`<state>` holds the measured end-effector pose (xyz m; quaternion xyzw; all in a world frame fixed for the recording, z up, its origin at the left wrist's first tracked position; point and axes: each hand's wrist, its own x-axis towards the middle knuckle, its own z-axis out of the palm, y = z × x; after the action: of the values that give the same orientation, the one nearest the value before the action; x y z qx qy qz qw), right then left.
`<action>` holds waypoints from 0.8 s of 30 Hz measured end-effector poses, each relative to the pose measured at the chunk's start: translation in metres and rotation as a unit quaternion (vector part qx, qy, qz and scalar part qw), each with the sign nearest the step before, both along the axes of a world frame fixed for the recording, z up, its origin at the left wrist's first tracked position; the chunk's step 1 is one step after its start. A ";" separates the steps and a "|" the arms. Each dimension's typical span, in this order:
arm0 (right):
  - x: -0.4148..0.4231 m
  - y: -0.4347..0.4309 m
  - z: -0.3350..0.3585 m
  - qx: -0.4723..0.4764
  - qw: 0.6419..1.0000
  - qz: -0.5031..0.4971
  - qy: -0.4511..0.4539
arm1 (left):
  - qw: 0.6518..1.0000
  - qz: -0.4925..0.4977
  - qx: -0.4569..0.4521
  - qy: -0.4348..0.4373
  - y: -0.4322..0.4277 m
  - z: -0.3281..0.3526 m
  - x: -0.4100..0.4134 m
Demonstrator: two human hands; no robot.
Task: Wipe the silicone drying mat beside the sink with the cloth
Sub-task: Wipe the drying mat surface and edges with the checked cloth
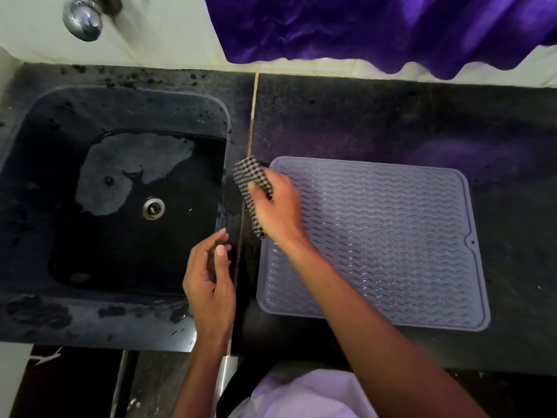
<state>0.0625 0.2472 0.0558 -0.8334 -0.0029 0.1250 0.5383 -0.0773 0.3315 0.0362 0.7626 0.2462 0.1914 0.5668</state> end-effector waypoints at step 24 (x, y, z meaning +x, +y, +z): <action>-0.060 0.007 -0.028 -0.053 0.998 -0.033 0.025 | 1.000 0.016 0.002 -0.007 0.014 0.009 0.003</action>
<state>0.0025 0.2543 0.0281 -0.8568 0.0445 0.1286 0.4974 -0.0740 0.3458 0.0448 0.7583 0.2536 0.2060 0.5641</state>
